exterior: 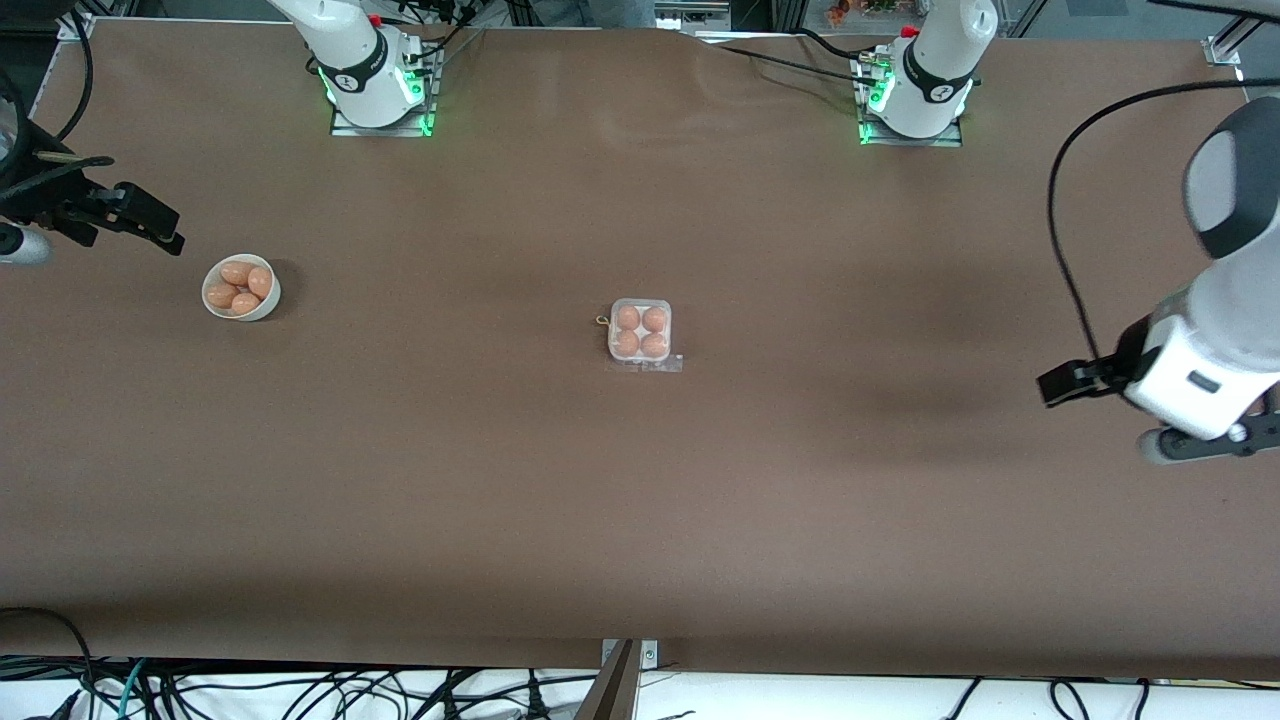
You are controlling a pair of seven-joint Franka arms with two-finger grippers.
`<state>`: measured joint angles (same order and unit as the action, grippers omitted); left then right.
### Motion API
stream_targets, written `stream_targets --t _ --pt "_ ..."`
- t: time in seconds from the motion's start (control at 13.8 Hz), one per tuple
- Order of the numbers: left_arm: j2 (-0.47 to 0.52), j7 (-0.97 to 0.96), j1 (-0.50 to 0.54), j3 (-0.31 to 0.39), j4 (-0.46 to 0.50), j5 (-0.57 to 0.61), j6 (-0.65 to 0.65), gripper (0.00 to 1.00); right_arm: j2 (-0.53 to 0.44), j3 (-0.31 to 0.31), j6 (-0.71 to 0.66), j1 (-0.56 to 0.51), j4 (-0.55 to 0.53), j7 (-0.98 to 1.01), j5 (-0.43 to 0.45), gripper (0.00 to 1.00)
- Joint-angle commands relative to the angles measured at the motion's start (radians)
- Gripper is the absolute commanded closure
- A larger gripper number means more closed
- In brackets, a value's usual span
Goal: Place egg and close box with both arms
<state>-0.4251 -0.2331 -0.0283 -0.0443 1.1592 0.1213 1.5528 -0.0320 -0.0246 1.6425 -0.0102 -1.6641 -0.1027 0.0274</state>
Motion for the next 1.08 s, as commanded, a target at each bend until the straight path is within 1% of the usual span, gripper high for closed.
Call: stream_targets --t 0.0,0.07,0.22,0.36,0.43,0.58,0.72,0.87,1.01 --pt "0.11 0.085 0.062 -0.017 0.137 -0.008 -0.002 0.0 0.006 -0.005 -0.018 -0.01 0.02 0.012 -0.001 0.0" --pt "0.135 0.109 0.086 -0.017 0.164 -0.029 -0.006 0.0 0.004 -0.005 -0.018 -0.01 0.02 0.012 -0.001 0.0" --pt "0.161 0.127 0.137 -0.017 0.183 -0.081 -0.007 0.0 0.006 -0.005 -0.018 -0.01 0.02 0.012 -0.001 0.0" --pt "0.202 0.251 0.174 -0.017 0.246 -0.156 0.004 0.0 0.004 -0.005 -0.018 -0.01 0.02 0.012 -0.001 0.0" --pt "0.224 0.291 0.177 -0.016 0.272 -0.16 0.006 0.0 0.004 -0.005 -0.018 -0.01 0.02 0.012 -0.001 0.0" --pt "0.249 0.297 0.176 -0.016 0.309 -0.16 0.033 0.0 0.006 -0.005 -0.018 -0.01 0.02 0.012 -0.001 0.0" --pt "0.294 0.282 0.166 -0.016 0.355 -0.16 0.069 0.0 0.006 -0.005 -0.018 -0.01 0.02 0.012 -0.001 0.0" --pt "0.334 0.281 0.163 -0.014 0.37 -0.158 0.064 0.0 0.004 -0.005 -0.018 -0.01 0.02 0.012 -0.001 0.0" --pt "0.35 0.268 0.147 -0.016 0.378 -0.152 0.053 0.0 0.006 -0.005 -0.018 -0.01 0.02 0.012 -0.001 0.0"
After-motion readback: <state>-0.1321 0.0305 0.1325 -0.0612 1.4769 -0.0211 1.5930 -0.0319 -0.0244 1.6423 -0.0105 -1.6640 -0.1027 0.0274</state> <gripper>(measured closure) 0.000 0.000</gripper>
